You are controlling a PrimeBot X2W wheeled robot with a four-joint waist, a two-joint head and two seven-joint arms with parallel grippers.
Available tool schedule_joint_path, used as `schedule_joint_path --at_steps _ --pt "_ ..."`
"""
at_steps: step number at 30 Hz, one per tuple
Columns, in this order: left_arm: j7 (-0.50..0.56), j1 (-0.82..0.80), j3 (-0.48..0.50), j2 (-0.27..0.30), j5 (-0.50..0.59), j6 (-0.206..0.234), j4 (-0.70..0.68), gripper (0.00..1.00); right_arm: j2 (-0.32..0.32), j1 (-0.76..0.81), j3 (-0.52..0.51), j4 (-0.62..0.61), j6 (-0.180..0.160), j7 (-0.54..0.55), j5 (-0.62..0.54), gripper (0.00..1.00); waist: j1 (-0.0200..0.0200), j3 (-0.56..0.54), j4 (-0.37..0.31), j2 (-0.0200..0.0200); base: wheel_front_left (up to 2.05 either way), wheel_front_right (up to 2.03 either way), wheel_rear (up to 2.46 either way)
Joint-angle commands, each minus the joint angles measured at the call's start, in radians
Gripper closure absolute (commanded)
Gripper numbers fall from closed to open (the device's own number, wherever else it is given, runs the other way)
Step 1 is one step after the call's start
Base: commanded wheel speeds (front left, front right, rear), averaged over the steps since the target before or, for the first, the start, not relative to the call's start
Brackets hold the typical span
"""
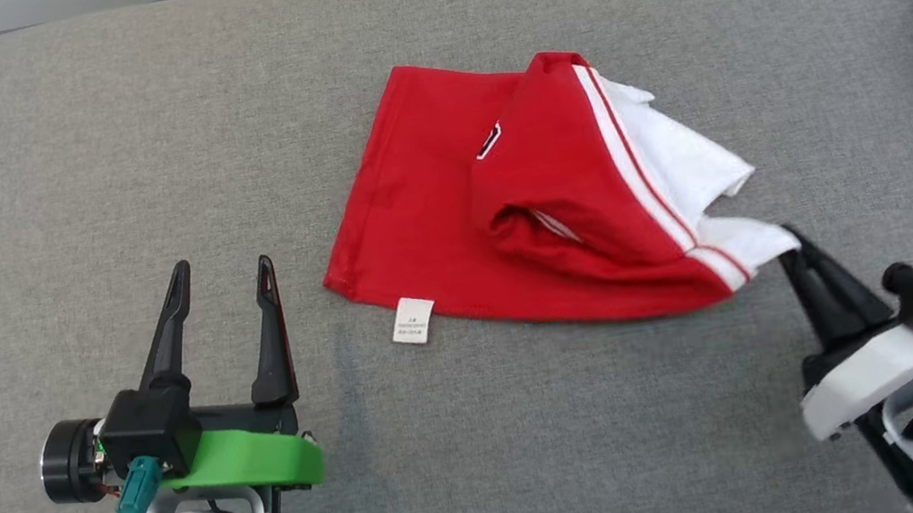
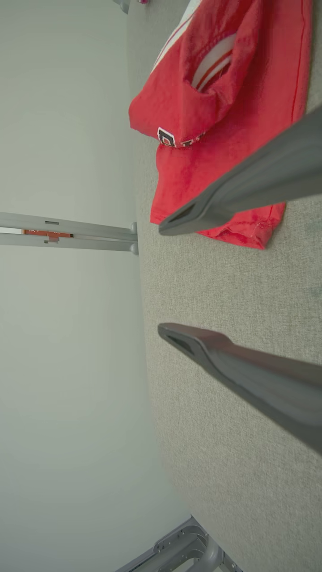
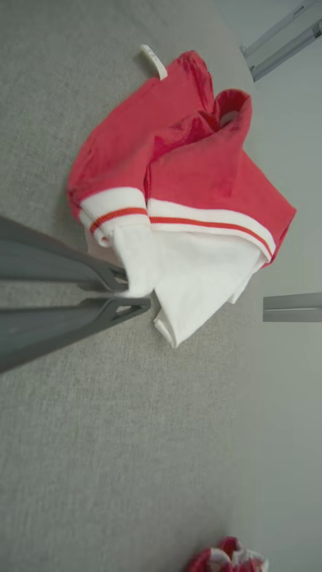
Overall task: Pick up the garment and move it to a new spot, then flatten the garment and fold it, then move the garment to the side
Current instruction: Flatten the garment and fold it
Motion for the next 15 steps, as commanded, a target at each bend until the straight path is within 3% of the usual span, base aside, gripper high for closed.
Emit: schedule_joint_path --at_steps 1,7,11,15 --pt "-0.005 -0.008 0.002 -0.001 -0.002 -0.001 0.001 0.0 -0.011 -0.015 -0.041 -0.031 0.0 -0.012 -0.026 1.0 0.0 -0.002 -0.004 0.0 0.0 0.0 0.0" --pt "-0.008 -0.009 0.003 -0.001 -0.001 0.0 -0.002 0.0 0.017 0.016 -0.219 -0.188 0.0 -0.022 -0.193 1.0 0.0 0.002 -0.016 0.0 0.0 0.0 0.0" --pt "-0.009 -0.011 0.0 -0.003 -0.005 -0.006 0.003 0.0 0.059 0.08 -0.223 -0.199 0.0 0.008 -0.224 1.0 0.0 0.005 -0.023 0.0 0.0 0.0 0.0" --pt "-0.008 -0.018 -0.004 -0.004 -0.003 -0.008 0.007 0.0 0.103 0.14 -0.196 -0.123 0.0 0.019 -0.198 1.0 0.0 0.007 -0.029 0.0 0.0 0.0 0.0"
